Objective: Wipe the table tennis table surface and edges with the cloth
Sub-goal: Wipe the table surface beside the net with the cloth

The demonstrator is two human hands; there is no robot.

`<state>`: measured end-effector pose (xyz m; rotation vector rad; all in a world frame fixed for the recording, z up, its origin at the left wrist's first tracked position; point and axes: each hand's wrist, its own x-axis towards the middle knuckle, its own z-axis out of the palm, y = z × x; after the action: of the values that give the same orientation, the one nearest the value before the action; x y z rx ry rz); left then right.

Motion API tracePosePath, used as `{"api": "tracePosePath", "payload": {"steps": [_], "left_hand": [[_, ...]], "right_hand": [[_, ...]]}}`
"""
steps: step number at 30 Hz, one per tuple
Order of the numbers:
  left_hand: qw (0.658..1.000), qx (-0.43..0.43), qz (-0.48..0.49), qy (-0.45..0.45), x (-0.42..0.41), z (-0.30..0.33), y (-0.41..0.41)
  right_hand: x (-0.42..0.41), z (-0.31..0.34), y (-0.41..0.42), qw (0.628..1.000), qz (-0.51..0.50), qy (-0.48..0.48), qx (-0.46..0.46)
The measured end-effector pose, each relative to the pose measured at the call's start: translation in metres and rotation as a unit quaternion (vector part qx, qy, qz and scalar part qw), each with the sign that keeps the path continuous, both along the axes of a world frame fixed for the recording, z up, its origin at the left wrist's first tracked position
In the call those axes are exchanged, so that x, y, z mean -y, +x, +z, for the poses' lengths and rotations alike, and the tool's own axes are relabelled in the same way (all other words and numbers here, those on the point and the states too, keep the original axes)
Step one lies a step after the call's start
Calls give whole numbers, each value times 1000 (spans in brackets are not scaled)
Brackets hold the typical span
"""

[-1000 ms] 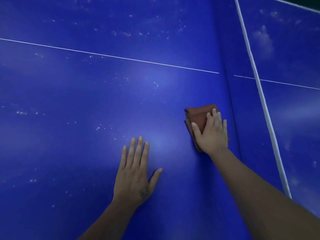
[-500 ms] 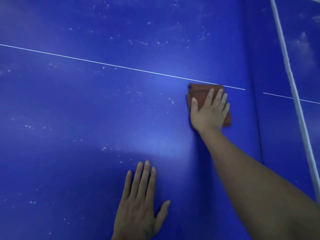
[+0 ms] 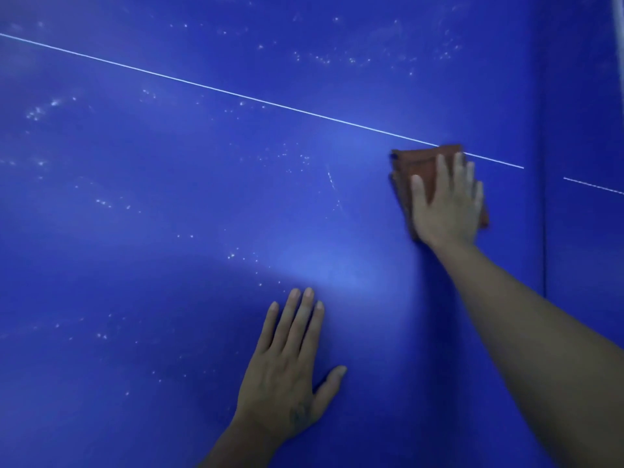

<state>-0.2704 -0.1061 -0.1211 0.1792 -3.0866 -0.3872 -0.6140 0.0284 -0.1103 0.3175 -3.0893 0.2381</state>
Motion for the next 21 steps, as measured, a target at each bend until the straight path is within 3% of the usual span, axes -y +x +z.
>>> {"api": "tracePosePath", "payload": {"steps": [4,7,11,15,21], "left_hand": [[994,-89,26,64,21,8,-19],[986,-135,97,30,76,19,-71],[979,-72,191,-16,150,25,-135],[970,16,243,-14,174,12,-150],[969,-6,247,-15,173,11,-151]], "right_hand": [[-32,-1,-2,999,-44,13,8],[-9,-1,-2,997,-78,12,11],[42,2,12,999,-37,21,6],[105,2,40,999,35,22,-3],[125,0,44,992,127,-6,22]]}}
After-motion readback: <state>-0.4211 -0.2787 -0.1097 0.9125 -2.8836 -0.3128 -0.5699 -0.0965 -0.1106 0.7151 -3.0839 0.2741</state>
